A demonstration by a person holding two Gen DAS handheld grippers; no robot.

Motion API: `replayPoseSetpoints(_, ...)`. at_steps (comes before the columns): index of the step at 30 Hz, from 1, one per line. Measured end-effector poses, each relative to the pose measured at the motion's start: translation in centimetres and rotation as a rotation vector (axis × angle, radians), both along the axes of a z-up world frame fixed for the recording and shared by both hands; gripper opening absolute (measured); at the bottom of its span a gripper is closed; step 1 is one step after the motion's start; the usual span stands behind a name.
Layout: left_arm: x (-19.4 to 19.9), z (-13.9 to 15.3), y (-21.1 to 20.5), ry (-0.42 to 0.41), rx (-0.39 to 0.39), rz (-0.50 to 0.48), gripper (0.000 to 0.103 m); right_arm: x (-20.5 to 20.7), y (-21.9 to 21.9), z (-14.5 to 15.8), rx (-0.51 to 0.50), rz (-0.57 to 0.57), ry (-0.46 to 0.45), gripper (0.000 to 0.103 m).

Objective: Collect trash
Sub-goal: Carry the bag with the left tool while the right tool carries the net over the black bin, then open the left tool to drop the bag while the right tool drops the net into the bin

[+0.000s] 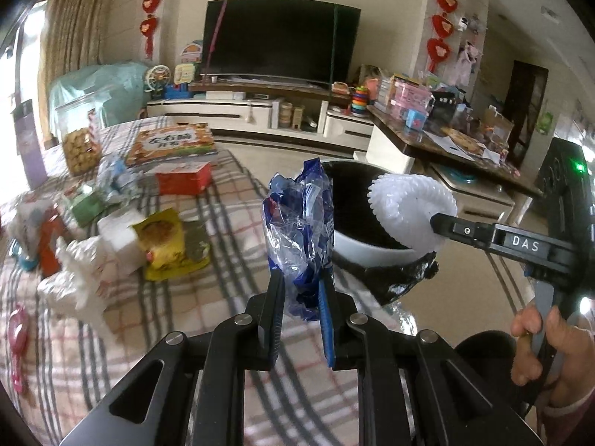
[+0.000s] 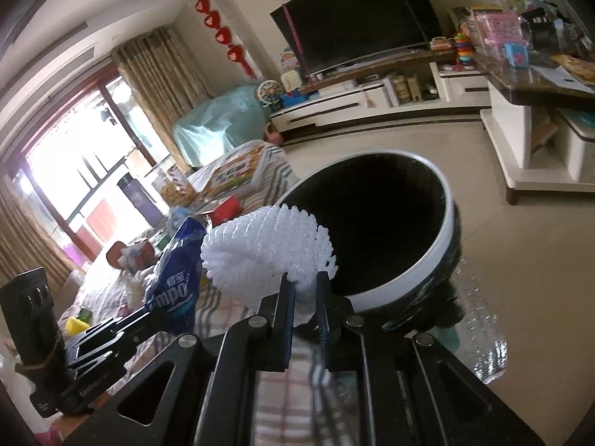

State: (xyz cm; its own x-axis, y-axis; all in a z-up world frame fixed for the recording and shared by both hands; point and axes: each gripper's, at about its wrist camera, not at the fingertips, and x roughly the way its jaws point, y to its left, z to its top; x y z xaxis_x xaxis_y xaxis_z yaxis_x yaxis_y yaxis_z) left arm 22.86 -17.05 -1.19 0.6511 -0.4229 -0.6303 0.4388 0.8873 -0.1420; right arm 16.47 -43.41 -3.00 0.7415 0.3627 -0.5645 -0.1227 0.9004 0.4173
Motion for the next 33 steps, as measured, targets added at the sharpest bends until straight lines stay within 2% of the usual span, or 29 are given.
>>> replayPoseSetpoints(15,5.7,0.1,-7.0,0.036,0.029,-0.06,0.017,4.3,-3.7,-0.3,-0.057,-0.068,0.044,0.014)
replayPoseSetpoints(27,8.7,-0.5,-9.7,0.054,0.048,-0.063,0.019,6.3,-5.0,-0.7,-0.067,-0.083,0.07,0.015)
replayPoseSetpoints(30,9.0,-0.6,-10.4,0.056,0.054,-0.063,0.023,6.7,-5.1,-0.7,-0.072,-0.081,0.071,0.015)
replayPoseSetpoints(33,9.0,-0.8,-10.5,0.055,0.061,-0.05,0.035,6.9,-4.9,-0.7,-0.088,-0.082,0.076,0.022)
